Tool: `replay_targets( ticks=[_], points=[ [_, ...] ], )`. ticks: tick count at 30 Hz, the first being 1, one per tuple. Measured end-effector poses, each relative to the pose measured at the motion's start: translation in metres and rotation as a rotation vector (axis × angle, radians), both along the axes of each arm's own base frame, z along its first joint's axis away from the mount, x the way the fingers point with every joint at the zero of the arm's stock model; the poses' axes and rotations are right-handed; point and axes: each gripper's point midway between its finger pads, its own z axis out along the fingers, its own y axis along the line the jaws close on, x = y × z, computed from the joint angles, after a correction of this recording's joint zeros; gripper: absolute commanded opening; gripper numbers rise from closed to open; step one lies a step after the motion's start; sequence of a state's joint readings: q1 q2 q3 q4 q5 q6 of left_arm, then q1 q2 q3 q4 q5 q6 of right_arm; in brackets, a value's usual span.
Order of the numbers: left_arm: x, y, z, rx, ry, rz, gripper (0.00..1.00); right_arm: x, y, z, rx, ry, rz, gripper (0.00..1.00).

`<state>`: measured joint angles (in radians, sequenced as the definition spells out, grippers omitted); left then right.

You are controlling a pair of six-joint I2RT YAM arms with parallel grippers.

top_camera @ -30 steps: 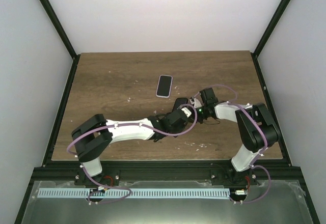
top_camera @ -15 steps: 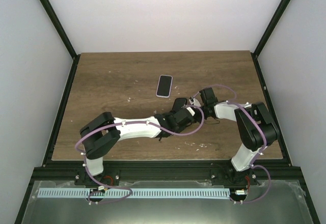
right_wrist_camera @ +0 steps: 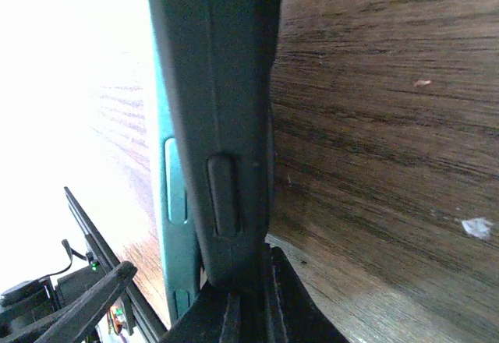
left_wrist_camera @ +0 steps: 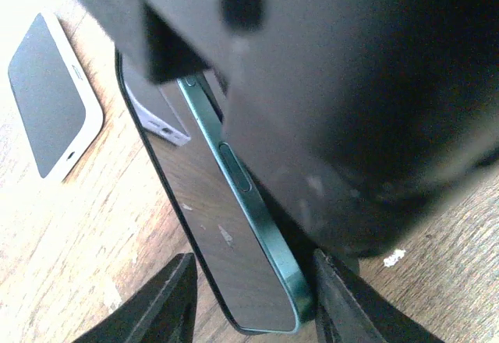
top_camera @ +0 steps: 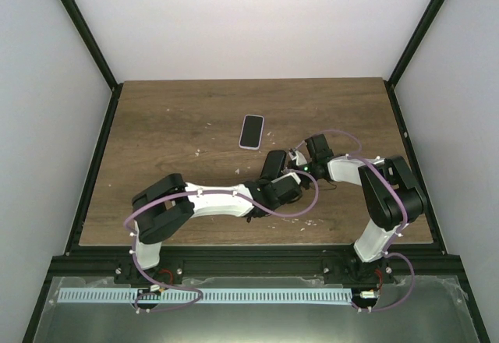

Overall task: Take the phone out of the phone case
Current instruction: Remove the phone case from the phone.

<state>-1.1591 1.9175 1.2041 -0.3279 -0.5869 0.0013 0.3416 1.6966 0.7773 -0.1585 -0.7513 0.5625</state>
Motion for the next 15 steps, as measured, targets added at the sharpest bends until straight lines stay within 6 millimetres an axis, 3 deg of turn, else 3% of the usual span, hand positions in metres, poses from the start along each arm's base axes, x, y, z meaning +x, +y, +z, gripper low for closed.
replay_targets(
  ticks=[6, 15],
  points=[
    [-0.0003, 0.0046, 0.0013, 0.016, -0.046, 0.027, 0.34, -0.0002, 0.0017, 0.002, 0.013, 0.0, 0.004, 0.01],
    [0.0005, 0.0073, 0.0026, 0.031, -0.099, 0.045, 0.15, 0.0018, 0.0043, 0.0055, 0.033, -0.009, 0.006, 0.01]
  ],
)
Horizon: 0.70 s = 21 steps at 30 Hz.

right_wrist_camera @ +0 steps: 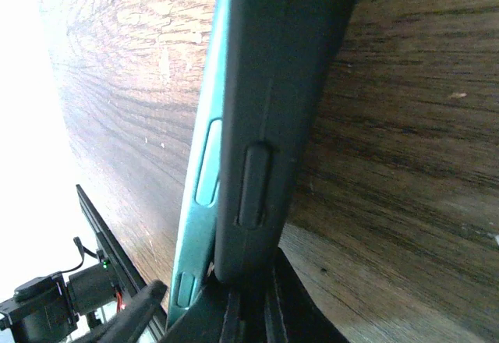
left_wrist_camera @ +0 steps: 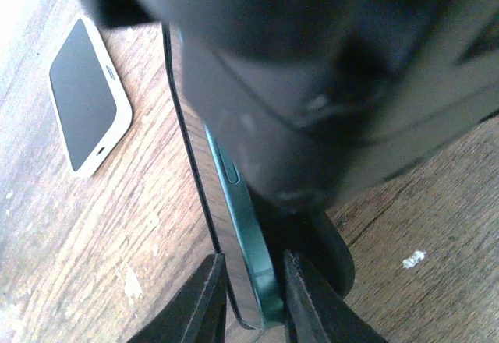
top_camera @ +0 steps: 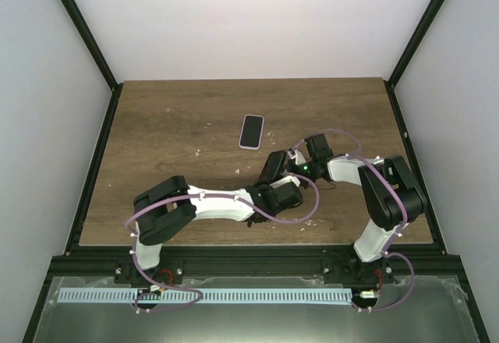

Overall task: Take the phone out of the phone case
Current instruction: Remove the phone case from the phone.

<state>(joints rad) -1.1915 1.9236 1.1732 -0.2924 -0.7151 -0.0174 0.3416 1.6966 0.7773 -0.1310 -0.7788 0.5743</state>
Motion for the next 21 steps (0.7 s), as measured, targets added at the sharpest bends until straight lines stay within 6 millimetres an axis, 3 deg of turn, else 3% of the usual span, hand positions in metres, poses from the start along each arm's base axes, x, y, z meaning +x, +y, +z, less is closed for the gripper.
replay_targets(
  ticks=[5, 12, 21],
  points=[
    [0.0, 0.002, 0.001, -0.023, -0.013, 0.011, 0.0, 0.001, 0.001, 0.001, 0.005, -0.001, -0.003, 0.01],
    [0.0, 0.008, 0.009, -0.098, -0.012, 0.038, 0.0, 0.002, 0.001, 0.008, -0.007, -0.032, -0.004, 0.01],
    [0.001, 0.024, 0.036, -0.288, 0.067, 0.072, 0.0, 0.002, 0.009, 0.032, 0.004, -0.133, 0.041, 0.01]
  ],
)
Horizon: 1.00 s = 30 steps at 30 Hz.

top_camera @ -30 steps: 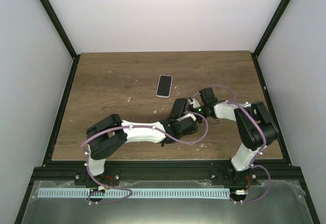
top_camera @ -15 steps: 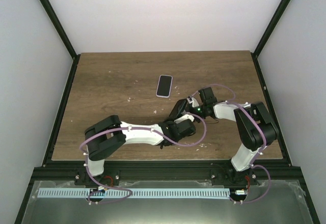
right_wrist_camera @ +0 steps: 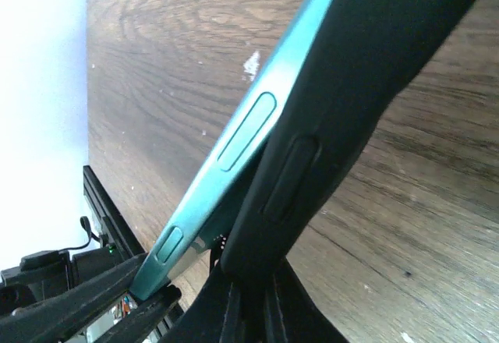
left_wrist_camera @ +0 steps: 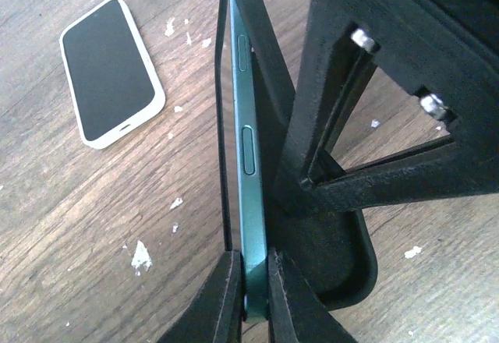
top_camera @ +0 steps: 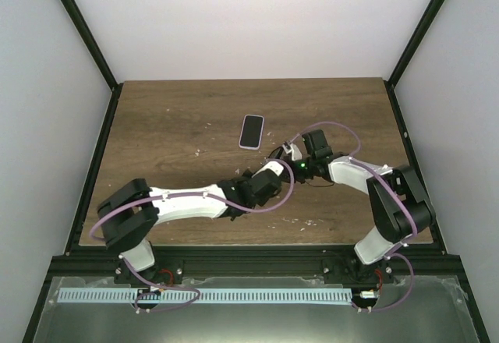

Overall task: Take the phone out of the phone case
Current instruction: Remove the phone case from the phone, then place the phone case at the center of the board.

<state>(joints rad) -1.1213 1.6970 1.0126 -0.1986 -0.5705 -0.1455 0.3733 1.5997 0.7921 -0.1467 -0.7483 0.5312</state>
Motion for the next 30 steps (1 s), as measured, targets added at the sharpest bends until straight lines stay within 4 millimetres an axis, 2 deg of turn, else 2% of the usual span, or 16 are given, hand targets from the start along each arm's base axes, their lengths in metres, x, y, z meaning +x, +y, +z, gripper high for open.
replay_targets(
  ticks=[8, 10, 14, 17, 22, 26, 30],
  points=[
    [-0.008, 0.021, 0.043, -0.211, 0.018, 0.026, 0.0, -0.003, 0.01, 0.042, 0.016, -0.173, 0.062, 0.01],
    [-0.009, 0.045, 0.058, -0.244, -0.005, 0.08, 0.0, 0.011, -0.01, 0.037, -0.085, -0.223, -0.019, 0.01],
    [-0.021, 0.076, 0.082, -0.35, -0.02, 0.122, 0.0, 0.04, -0.05, 0.03, -0.232, -0.304, -0.149, 0.01],
    [-0.032, 0.094, 0.081, -0.39, -0.014, 0.135, 0.0, 0.046, -0.059, 0.041, -0.283, -0.385, -0.163, 0.01],
    [-0.048, 0.119, 0.067, -0.419, 0.014, 0.157, 0.0, 0.057, -0.071, 0.063, -0.38, -0.536, -0.151, 0.01],
    [-0.055, 0.13, 0.068, -0.446, 0.023, 0.167, 0.0, 0.071, -0.089, 0.072, -0.513, -0.622, -0.15, 0.01],
    [-0.057, 0.131, 0.07, -0.454, 0.026, 0.166, 0.0, 0.087, -0.114, 0.073, -0.615, -0.639, -0.068, 0.01]
  ],
)
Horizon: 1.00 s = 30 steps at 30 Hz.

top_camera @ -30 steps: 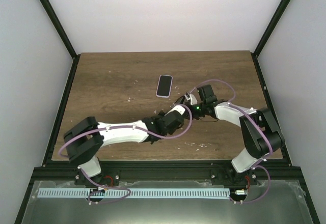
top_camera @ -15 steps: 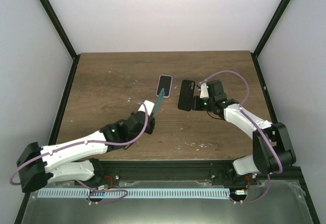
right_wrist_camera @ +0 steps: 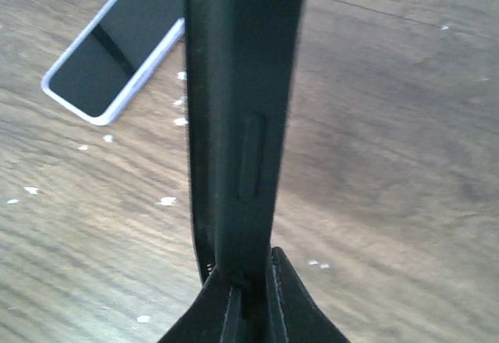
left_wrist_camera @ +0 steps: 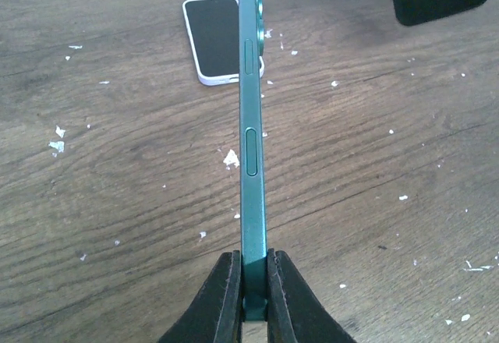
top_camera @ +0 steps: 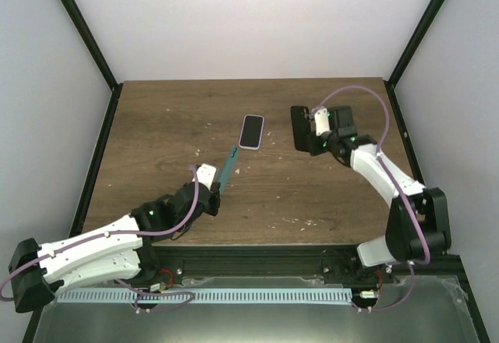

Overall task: Take the phone out of the phone case
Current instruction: Place the phone case at the center of the board.

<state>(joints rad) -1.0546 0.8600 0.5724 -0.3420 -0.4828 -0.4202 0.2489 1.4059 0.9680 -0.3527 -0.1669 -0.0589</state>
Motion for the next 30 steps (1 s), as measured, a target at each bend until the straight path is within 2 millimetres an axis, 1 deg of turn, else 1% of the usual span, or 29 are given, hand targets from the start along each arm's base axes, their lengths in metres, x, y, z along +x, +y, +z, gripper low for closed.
replay_targets(
  ticks=[2, 4, 5, 7, 9, 10, 11, 13, 14, 16, 19, 21, 25, 29, 30],
  points=[
    [-0.001, 0.0, -0.002, 0.005, 0.006, -0.004, 0.0, 0.013, -0.013, 0.001, -0.033, 0.032, 0.02, 0.01],
    [-0.002, 0.0, -0.004, 0.011, 0.014, -0.01, 0.0, 0.033, -0.029, 0.001, -0.055, 0.069, 0.039, 0.01],
    [-0.002, -0.001, -0.005, 0.013, 0.017, -0.012, 0.0, 0.039, -0.037, -0.002, -0.062, 0.09, 0.04, 0.01],
    [-0.003, -0.002, -0.006, 0.017, 0.022, -0.019, 0.0, 0.045, -0.062, -0.017, -0.068, 0.175, 0.032, 0.01],
    [-0.004, -0.004, -0.008, 0.022, 0.026, -0.026, 0.0, 0.043, -0.084, -0.035, -0.06, 0.266, 0.018, 0.01],
    [-0.004, -0.005, -0.009, 0.025, 0.029, -0.03, 0.0, 0.039, -0.09, -0.04, -0.057, 0.305, 0.023, 0.01],
    [-0.004, -0.006, -0.011, 0.027, 0.032, -0.033, 0.0, 0.035, -0.111, -0.059, -0.043, 0.378, -0.013, 0.01],
    [-0.004, -0.007, -0.013, 0.032, 0.037, -0.036, 0.0, 0.024, -0.132, -0.077, -0.016, 0.471, -0.042, 0.02],
    [-0.003, -0.009, -0.016, 0.038, 0.041, -0.037, 0.0, 0.02, -0.141, -0.084, 0.007, 0.504, -0.059, 0.02],
    [-0.002, -0.01, -0.022, 0.056, 0.051, -0.038, 0.0, 0.016, -0.156, -0.088, 0.049, 0.545, -0.082, 0.02],
    [-0.003, -0.014, -0.033, 0.095, 0.069, -0.048, 0.0, 0.015, -0.173, -0.091, 0.084, 0.577, -0.101, 0.04],
    [-0.003, -0.017, -0.037, 0.117, 0.077, -0.059, 0.0, 0.018, -0.18, -0.095, 0.1, 0.592, -0.107, 0.1],
    [-0.002, -0.027, -0.037, 0.135, 0.077, -0.077, 0.0, 0.022, -0.186, -0.105, 0.115, 0.611, -0.103, 0.22],
    [0.003, -0.037, -0.034, 0.144, 0.073, -0.085, 0.0, 0.03, -0.189, -0.11, 0.108, 0.603, -0.085, 0.31],
    [0.005, -0.04, -0.034, 0.148, 0.071, -0.087, 0.0, 0.031, -0.189, -0.11, 0.105, 0.597, -0.077, 0.36]
  ],
)
